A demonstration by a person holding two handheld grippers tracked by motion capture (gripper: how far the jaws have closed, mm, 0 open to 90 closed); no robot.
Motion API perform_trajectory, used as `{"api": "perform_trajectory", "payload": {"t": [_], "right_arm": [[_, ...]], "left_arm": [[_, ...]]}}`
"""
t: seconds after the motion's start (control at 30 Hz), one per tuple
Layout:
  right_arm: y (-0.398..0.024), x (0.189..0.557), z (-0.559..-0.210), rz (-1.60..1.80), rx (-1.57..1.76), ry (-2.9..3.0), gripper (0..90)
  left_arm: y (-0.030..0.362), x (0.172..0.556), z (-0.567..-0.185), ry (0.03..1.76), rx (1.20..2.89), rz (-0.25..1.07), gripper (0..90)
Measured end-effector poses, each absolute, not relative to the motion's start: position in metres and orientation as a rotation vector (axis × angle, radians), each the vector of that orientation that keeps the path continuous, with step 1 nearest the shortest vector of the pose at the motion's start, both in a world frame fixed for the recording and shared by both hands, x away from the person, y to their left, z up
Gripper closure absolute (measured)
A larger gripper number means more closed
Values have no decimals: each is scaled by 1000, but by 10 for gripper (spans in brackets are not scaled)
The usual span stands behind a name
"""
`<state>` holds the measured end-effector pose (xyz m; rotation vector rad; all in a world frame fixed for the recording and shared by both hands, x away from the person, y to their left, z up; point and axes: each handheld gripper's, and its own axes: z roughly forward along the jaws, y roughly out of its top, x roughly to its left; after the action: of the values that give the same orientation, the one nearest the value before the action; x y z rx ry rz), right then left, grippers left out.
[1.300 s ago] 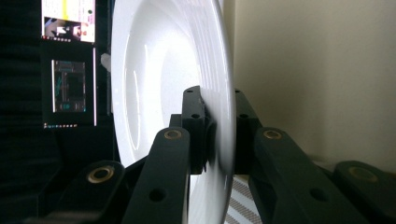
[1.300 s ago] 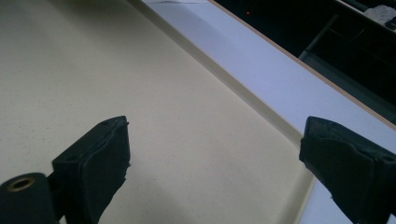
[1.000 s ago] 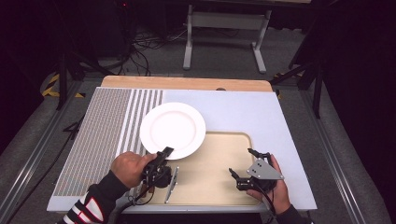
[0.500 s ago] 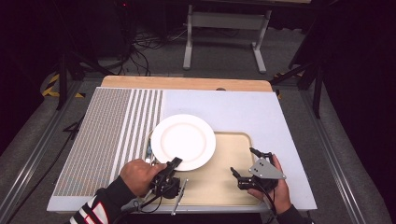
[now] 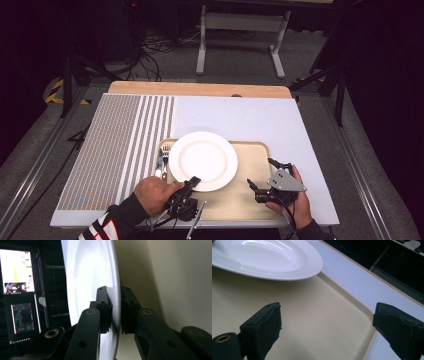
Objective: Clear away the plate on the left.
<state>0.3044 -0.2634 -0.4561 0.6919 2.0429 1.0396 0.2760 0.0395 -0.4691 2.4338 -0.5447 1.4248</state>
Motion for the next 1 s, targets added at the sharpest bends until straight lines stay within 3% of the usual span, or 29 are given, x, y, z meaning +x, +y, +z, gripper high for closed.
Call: {"api": "perform_trajectory", "payload": {"t": [0.6, 1.0], "right_arm": [[-264, 304, -456, 1038, 688, 2044, 92], [-265, 304, -456, 1039, 692, 2038, 92]], "left_arm": [[29, 261, -473, -598, 2431, 1354, 792], [24, 255, -475, -605, 2405, 1233, 810]]}}
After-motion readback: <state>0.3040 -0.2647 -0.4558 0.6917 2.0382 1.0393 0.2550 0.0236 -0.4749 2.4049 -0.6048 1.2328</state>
